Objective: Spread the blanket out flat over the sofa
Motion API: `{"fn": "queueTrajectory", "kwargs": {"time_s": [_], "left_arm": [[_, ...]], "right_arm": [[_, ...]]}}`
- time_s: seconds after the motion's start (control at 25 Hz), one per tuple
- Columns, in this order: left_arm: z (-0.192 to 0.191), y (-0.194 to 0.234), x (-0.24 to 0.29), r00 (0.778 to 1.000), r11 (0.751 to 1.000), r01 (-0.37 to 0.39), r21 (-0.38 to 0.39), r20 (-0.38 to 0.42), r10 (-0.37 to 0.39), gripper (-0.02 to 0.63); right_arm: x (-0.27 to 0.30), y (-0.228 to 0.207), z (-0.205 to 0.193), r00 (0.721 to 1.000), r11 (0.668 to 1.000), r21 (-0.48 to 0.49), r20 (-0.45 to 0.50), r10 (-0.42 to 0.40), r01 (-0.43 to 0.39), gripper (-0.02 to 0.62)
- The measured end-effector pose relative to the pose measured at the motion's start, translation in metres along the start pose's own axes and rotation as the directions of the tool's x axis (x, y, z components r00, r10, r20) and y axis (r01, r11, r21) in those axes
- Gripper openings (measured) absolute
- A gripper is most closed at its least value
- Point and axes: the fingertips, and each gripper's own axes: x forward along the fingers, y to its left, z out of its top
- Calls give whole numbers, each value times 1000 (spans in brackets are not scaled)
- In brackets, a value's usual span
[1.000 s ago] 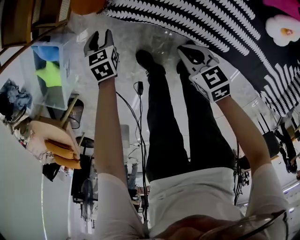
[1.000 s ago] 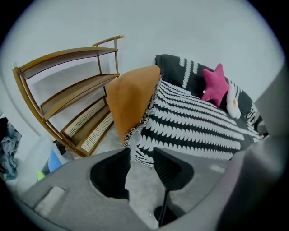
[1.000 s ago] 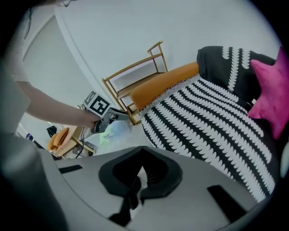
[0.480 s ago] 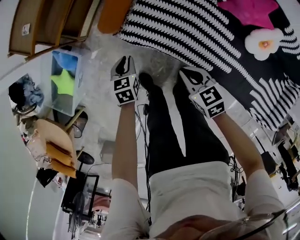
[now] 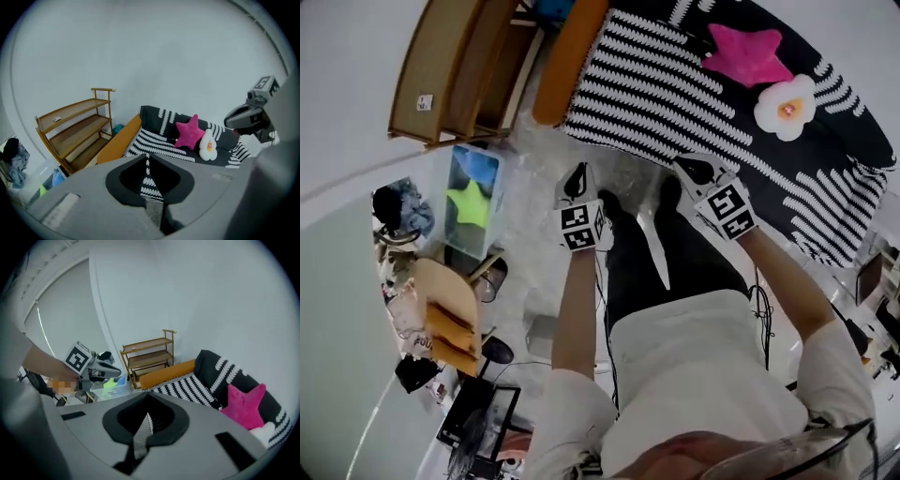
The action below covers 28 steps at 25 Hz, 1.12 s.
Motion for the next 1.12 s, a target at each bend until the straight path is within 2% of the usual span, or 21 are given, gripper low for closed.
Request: {"fn": "queueTrajectory", "kwargs": {"time_s": [0.2, 0.52, 0.84, 1.12], "left_arm": [[39, -27, -53, 999, 1000, 16, 3, 32, -16, 28], [83, -48, -135, 999, 1000, -5, 16, 35, 4, 24], [146, -69, -218, 989, 997, 75, 5, 129, -75, 21], [198, -74, -286, 959, 989, 140, 53, 242, -149, 21]], "right_arm": [[-55, -13, 43, 998, 997, -70, 39, -43, 46, -3], [-134, -11, 110, 986, 993, -83, 148, -72, 85, -3], [-218, 15, 164, 956, 988, -81, 273, -106, 133, -3], [-269, 59, 191, 927, 981, -84, 350, -137, 177, -3]]}}
